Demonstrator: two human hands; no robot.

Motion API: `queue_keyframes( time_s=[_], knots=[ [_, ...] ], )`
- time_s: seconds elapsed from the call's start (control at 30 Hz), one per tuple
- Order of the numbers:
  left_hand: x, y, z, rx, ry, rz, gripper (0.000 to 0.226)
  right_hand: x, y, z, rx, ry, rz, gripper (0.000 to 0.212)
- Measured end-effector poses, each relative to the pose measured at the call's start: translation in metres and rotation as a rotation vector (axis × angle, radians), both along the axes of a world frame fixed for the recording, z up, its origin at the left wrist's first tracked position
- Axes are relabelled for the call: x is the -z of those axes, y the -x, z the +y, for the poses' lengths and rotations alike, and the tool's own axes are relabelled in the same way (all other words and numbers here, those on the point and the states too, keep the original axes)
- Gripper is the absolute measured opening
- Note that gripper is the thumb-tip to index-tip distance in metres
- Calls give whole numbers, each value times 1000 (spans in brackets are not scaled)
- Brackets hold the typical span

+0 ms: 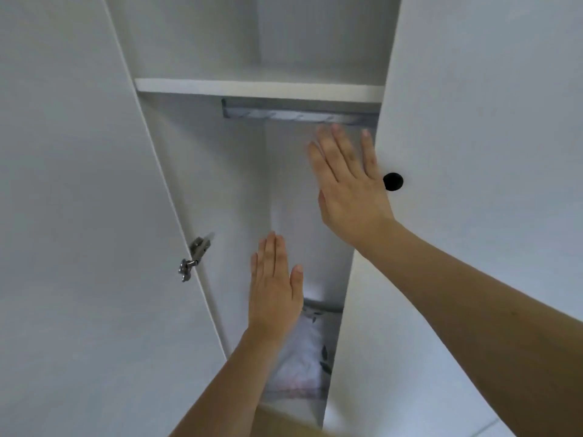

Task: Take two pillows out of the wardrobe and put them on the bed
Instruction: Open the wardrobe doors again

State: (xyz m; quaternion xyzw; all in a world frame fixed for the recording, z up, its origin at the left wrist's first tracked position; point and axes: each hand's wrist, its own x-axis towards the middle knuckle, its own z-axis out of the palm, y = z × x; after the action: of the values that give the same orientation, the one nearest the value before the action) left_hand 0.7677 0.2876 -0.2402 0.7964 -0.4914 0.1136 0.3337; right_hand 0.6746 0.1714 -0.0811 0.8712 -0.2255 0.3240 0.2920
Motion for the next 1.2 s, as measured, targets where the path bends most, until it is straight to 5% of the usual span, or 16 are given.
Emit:
queue_keyframes(
  time_s=[0.47, 0.77, 1.2],
  knots=[
    [0, 2, -59, 703, -127, 153, 77, -14, 4, 8, 674, 146, 73, 67],
    [-31, 16, -59, 739, -123, 529, 39, -19, 15, 16, 623, 238, 58, 20],
    [-41, 46, 20, 804, -88, 641, 22, -15, 83, 95, 320, 201, -49, 12]
  ],
)
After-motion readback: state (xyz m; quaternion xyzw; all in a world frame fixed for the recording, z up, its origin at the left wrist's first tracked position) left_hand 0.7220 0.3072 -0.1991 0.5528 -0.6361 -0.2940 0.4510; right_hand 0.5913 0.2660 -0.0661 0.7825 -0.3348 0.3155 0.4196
